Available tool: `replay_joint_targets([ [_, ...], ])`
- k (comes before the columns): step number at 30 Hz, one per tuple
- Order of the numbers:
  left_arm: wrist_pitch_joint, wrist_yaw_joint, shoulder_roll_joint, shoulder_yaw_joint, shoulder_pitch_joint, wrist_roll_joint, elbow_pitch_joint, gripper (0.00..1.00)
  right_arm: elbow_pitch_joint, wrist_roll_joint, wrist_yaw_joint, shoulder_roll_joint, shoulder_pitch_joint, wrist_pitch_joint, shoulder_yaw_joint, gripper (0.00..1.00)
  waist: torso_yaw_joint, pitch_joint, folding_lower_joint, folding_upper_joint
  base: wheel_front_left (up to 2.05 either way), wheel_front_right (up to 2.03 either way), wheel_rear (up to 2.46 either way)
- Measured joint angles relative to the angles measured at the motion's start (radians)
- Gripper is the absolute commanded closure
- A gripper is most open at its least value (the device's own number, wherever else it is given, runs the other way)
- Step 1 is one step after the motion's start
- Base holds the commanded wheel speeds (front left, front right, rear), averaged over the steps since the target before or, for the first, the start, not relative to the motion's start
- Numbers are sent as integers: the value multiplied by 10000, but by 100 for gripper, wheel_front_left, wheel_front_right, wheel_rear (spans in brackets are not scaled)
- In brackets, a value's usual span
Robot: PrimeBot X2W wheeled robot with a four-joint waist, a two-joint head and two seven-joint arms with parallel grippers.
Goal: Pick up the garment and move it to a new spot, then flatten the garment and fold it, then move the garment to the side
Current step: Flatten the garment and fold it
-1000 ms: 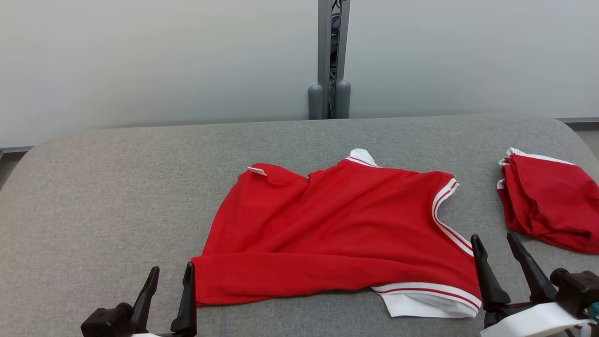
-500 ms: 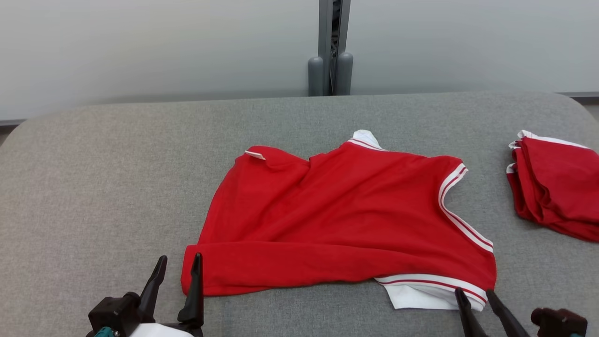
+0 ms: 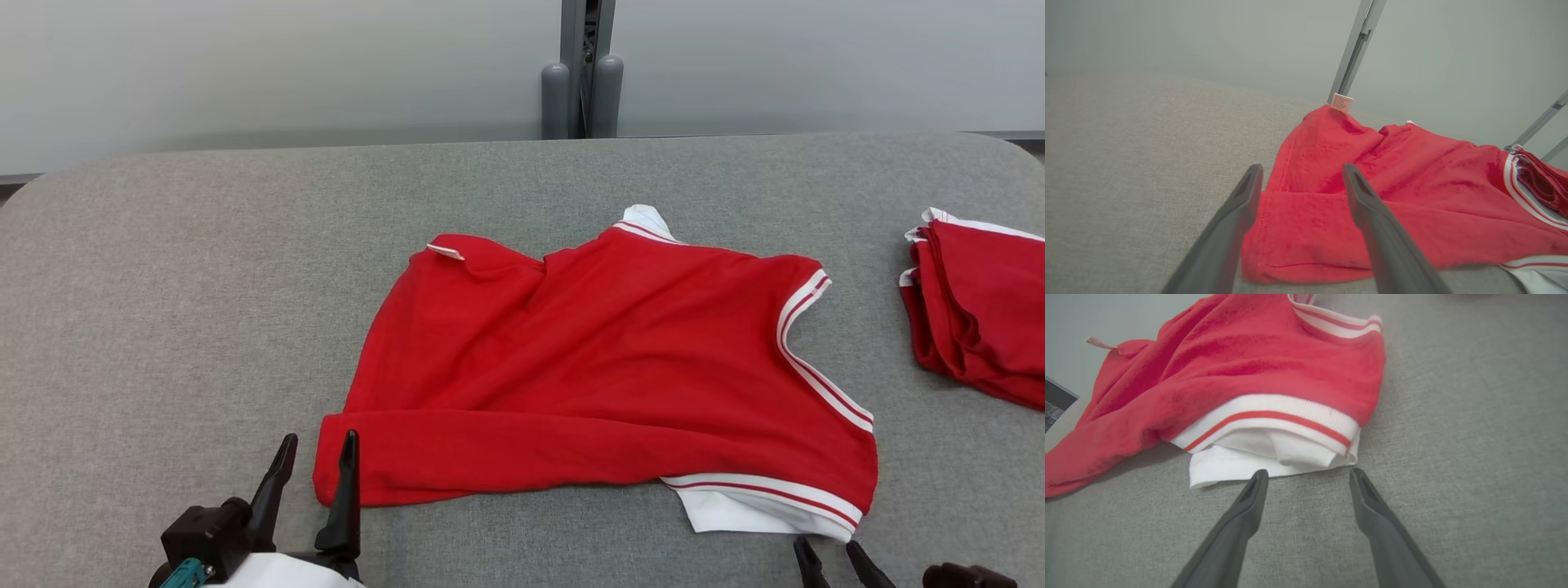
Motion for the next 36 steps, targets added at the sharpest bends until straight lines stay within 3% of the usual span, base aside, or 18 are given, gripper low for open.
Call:
replay_joint_targets([
  [11,-21,-29,-12,-136,-12,13,144,0,533,35,0,-226,-751,-178,221,0,237,-145,0,0,0,0,0],
  [13,-19,-29,-12,-157,-14,13,144,0,708,58,0,-336,-986,-234,290,53,304,-176,0,0,0,0,0],
  [17,-17,-25,-12,-192,-18,13,127,0,1080,59,0,-604,-1589,-359,433,100,452,-203,0,0,0,0,0],
  [29,-46,-15,-125,-267,-207,13,27,0,2161,378,0,-1835,-4361,88,1310,100,1063,-22,0,0,0,0,0],
  [36,-121,-88,-224,-314,-467,33,100,0,4084,899,0,-2220,-6297,673,1925,100,1367,339,0,0,0,0,0],
])
